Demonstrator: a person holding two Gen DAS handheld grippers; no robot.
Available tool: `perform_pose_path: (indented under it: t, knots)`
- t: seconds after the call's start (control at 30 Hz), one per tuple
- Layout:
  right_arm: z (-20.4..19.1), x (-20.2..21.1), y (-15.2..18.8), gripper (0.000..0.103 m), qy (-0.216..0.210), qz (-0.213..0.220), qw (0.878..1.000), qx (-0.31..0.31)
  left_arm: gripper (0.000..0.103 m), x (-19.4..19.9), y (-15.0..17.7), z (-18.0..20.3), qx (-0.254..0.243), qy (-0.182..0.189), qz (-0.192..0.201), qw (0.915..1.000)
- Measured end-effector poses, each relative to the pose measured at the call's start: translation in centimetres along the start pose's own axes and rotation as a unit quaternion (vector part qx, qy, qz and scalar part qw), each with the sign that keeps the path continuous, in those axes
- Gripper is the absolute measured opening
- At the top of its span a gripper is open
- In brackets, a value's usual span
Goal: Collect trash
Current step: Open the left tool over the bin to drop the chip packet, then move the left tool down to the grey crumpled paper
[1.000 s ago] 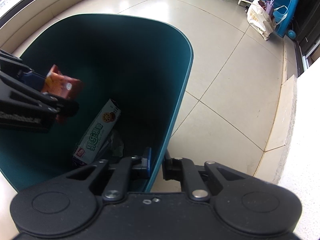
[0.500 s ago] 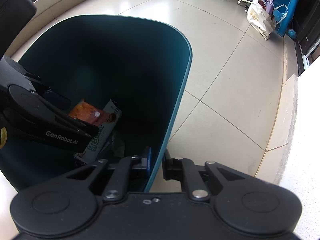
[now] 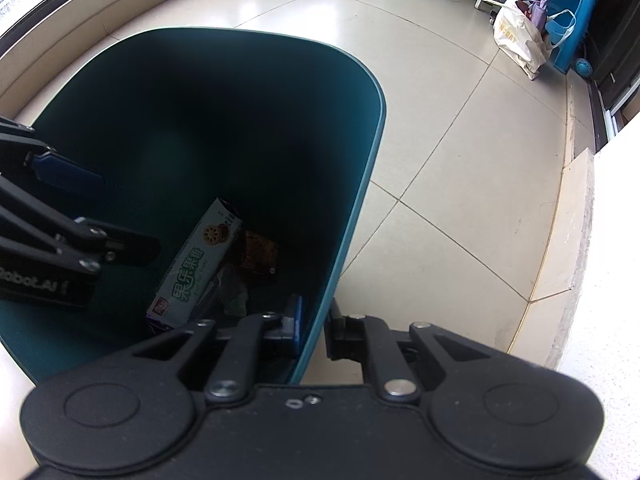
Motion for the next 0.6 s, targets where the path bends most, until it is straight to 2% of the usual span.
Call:
perform_pose_path:
  t: [0.17,0.37,0.47,0.6]
  knots:
    - [-0.1,0.0,0.0,0.01,0.0,0.0,1.0,-0.001,0.07,2.8,0.7,-0.7,0.005,0.002,0.031,0.9995]
    - [-0.2,0.0,0.1,0.01,0.001,-0.001,1.0,-0.001,0.07,6.3,1.9,-3.5,0.02,-0.012,0.07,0.9973]
    - [-0.2,-0.1,0.0,0.01,0.0,-0.001,1.0,-0.002,0.072,7.6,2.4,-5.7,0.045,-0.027,0.089,0.9947]
    - [-0.1,-0.1,0.0,0.01,0.0,-0.002,1.0,-0.002,0.08,8.5,2.7,-10.6,0.108,-0.052,0.118,0.9858]
Point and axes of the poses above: each gripper's, at about its wrist camera, not at the fingertips, and x roughly against the way its jaws point, z to its right, y to its underside, the point moved 1 cm from there along -x, roughly the way its jaws point, and after that the axes turned 4 degrees about -z, right-handed, at the moved point
